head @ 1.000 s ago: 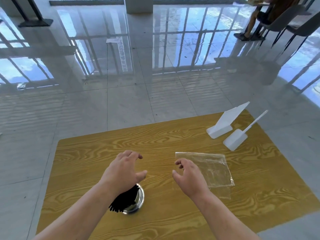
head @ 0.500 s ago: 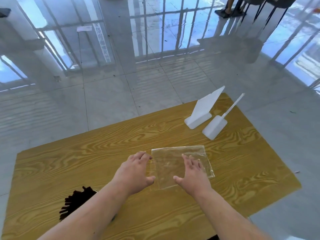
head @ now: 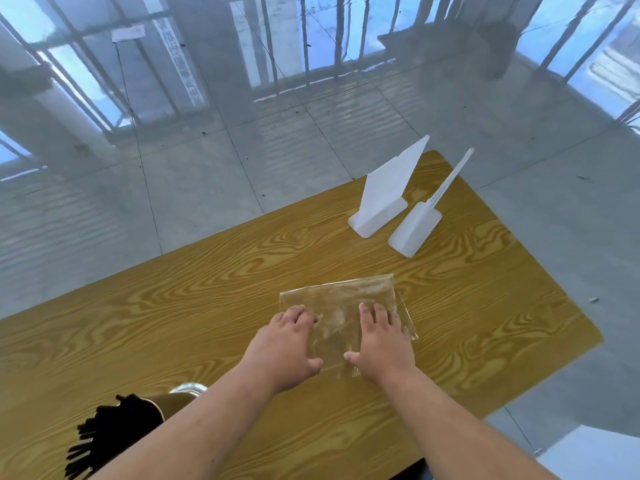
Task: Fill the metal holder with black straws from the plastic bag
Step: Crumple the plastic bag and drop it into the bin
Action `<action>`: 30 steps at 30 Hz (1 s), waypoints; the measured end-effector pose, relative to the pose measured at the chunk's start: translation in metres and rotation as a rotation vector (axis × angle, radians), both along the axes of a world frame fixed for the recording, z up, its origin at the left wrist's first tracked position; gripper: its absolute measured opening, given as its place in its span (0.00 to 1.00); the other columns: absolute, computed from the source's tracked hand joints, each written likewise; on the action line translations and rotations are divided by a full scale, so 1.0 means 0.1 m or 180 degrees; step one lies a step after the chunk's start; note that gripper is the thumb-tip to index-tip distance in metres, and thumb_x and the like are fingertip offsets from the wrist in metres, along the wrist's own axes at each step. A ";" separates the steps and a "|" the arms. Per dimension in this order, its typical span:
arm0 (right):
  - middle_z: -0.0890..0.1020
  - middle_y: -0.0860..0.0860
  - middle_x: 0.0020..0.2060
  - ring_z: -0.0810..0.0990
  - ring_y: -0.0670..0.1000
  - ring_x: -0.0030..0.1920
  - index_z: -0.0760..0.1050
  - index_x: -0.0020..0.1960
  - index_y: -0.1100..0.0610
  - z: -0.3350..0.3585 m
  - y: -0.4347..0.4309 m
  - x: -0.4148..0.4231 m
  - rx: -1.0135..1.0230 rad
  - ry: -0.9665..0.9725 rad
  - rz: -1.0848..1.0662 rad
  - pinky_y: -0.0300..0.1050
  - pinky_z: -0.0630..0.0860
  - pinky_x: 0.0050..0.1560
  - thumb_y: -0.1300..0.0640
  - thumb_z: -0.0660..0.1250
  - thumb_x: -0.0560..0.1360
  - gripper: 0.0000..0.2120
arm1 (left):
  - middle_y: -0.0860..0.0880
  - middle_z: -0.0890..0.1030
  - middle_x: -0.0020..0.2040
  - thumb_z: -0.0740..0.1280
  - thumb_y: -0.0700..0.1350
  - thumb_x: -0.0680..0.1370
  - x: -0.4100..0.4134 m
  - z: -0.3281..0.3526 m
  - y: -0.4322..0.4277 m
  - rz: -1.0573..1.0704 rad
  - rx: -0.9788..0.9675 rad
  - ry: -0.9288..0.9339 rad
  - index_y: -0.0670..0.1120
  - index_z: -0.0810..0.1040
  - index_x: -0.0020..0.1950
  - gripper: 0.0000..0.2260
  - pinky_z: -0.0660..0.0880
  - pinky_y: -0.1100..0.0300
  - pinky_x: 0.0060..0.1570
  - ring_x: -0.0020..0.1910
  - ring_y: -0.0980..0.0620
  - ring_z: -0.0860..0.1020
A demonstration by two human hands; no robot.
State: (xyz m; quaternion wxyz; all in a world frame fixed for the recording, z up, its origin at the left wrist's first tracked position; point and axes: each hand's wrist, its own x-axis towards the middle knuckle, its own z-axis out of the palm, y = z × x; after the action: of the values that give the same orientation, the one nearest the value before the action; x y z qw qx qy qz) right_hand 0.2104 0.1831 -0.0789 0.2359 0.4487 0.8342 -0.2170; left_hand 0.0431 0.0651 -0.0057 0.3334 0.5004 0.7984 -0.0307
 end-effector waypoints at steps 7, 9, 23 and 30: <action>0.77 0.55 0.69 0.75 0.59 0.70 0.69 0.71 0.55 -0.02 -0.11 0.03 0.0164 0.0270 -0.0193 0.56 0.75 0.68 0.37 0.72 0.79 0.31 | 0.52 0.56 0.85 0.70 0.61 0.77 0.09 -0.08 -0.11 -0.0096 -0.0025 0.0000 0.56 0.59 0.84 0.38 0.63 0.51 0.79 0.82 0.48 0.59; 0.81 0.54 0.62 0.78 0.58 0.66 0.73 0.63 0.55 0.02 -0.18 0.04 -0.0125 0.0337 -0.0427 0.55 0.76 0.65 0.43 0.70 0.81 0.19 | 0.52 0.56 0.85 0.70 0.61 0.77 0.09 -0.07 -0.17 -0.0119 -0.0003 0.0002 0.57 0.58 0.84 0.38 0.63 0.51 0.78 0.82 0.48 0.59; 0.81 0.55 0.35 0.81 0.51 0.31 0.73 0.45 0.55 1.04 -1.03 -0.01 -0.2371 0.3235 -0.3033 0.47 0.77 0.30 0.75 0.60 0.78 0.16 | 0.52 0.58 0.84 0.78 0.64 0.71 0.18 0.35 -0.86 -0.0013 0.0678 -0.0365 0.56 0.45 0.86 0.55 0.69 0.51 0.74 0.80 0.46 0.64; 0.86 0.61 0.50 0.85 0.58 0.49 0.85 0.56 0.63 1.49 -1.66 0.24 -0.3089 0.4231 -0.2978 0.49 0.82 0.48 0.58 0.64 0.75 0.15 | 0.57 0.80 0.41 0.70 0.61 0.78 0.37 0.75 -1.26 -0.0190 0.1638 -0.0391 0.57 0.65 0.59 0.18 0.71 0.54 0.32 0.38 0.50 0.79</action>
State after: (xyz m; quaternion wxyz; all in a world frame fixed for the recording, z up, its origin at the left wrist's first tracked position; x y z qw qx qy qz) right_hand 0.2344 0.0170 0.0703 -0.2377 0.3750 0.3517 -0.8241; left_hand 0.0800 -0.0611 0.0698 0.2419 0.5929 0.7432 0.1939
